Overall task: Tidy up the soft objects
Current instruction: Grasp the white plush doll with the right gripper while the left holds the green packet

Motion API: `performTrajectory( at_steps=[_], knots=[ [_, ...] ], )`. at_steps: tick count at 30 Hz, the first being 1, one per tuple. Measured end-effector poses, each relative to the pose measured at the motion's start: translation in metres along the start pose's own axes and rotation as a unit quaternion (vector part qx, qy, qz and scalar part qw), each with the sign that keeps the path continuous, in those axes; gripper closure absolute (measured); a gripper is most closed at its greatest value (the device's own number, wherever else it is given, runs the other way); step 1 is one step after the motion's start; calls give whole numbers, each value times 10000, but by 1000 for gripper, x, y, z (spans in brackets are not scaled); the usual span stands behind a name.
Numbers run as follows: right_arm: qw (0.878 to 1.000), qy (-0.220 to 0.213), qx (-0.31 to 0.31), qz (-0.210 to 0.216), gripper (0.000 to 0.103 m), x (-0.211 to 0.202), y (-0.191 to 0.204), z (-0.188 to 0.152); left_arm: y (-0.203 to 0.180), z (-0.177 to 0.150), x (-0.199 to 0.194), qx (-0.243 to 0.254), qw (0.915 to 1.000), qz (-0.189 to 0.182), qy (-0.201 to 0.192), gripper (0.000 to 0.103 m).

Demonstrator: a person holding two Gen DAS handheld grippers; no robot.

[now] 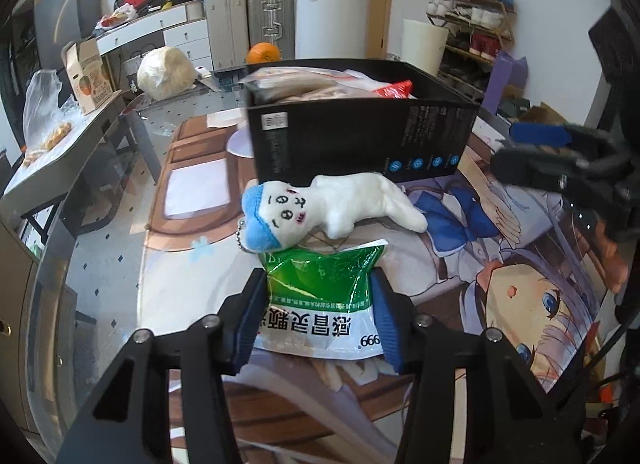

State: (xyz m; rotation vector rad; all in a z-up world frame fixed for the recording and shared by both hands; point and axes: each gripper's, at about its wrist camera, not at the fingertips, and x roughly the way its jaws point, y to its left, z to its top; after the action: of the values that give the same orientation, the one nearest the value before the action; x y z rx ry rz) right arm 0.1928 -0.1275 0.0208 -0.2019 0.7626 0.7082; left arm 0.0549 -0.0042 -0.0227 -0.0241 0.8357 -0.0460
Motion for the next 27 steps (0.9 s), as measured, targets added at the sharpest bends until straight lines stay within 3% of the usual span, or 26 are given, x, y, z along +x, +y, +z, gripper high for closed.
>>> performTrajectory(
  at_steps=[10, 20, 27],
  knots=[
    [9989, 296, -123, 346, 1, 26, 28, -7, 14, -5, -4, -36, 10000, -90, 5, 53],
    [9961, 537, -336, 618, 1, 63, 56, 8, 12, -9, -6, 111, 9999, -105, -28, 53],
    [9944, 669, -468, 675, 12, 82, 74, 15, 13, -10, -6, 149, 9998, -146, -42, 53]
  ],
)
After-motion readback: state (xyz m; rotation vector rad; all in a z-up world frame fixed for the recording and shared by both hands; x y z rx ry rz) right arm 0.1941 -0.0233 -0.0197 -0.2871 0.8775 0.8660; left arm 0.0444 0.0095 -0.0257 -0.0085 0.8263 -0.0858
